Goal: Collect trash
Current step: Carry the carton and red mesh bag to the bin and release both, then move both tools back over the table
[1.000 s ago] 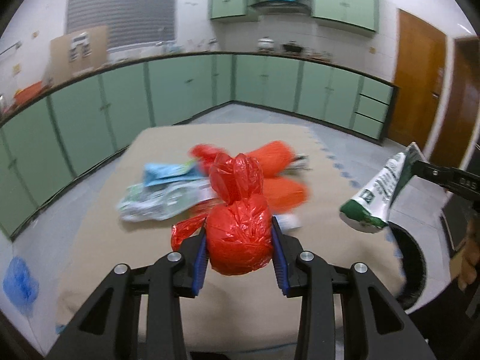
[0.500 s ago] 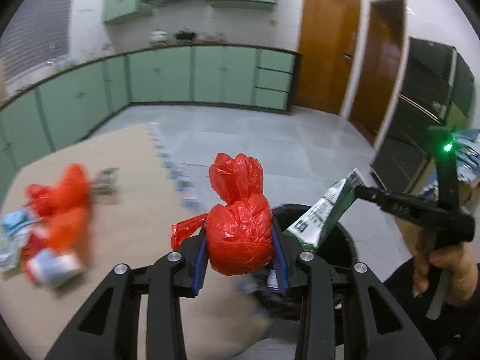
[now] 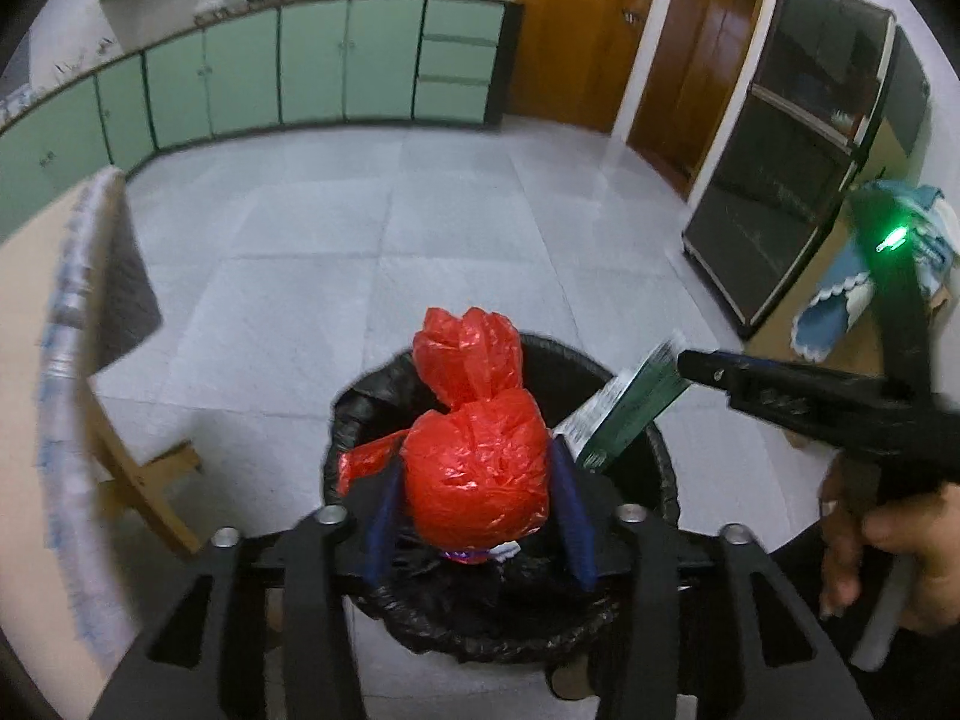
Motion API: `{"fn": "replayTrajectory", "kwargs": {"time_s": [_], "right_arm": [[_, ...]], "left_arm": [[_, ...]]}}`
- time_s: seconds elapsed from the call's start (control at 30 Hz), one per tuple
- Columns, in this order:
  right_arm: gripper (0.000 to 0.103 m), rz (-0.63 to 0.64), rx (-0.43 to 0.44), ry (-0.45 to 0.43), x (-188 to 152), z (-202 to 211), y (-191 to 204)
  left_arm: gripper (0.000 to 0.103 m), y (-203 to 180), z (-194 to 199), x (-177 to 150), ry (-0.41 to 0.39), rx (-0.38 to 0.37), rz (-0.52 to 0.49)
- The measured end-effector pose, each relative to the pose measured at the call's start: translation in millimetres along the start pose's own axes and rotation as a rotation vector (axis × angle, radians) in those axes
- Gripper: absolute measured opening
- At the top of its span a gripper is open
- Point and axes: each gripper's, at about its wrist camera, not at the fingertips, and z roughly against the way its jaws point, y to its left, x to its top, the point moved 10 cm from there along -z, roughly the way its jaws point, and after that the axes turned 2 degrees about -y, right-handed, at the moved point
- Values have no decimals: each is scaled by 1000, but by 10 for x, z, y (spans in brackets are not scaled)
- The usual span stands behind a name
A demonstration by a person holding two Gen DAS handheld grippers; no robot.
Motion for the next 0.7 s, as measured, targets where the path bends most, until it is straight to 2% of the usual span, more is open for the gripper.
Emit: {"fn": "replayTrajectory", "kwargs": {"time_s": [0.1, 0.2, 0.27, 0.47, 0.57, 0.63, 0.7], "right_arm": [[40, -10, 10, -24, 46, 73, -14], [40, -30, 20, -57, 85, 196, -62], [40, -36, 36, -78, 129, 302, -48], [40, 59, 100, -116, 128, 675, 335], [49, 100, 156, -135, 96, 857, 686], [59, 141, 196, -143, 61, 938, 968], [60, 196, 237, -142, 7, 986, 1257]], "left_arm": [[51, -10, -197, -82, 38, 16, -15], [52, 20, -187, -120, 41, 31, -8], [58, 32, -94, -122, 26, 43, -6], [77, 455, 599, -99, -69, 170, 47], [84, 799, 1099, -167, -130, 262, 89], [86, 1057, 1391, -242, -161, 330, 126], [88, 1382, 1713, -368, -198, 416, 176]]}}
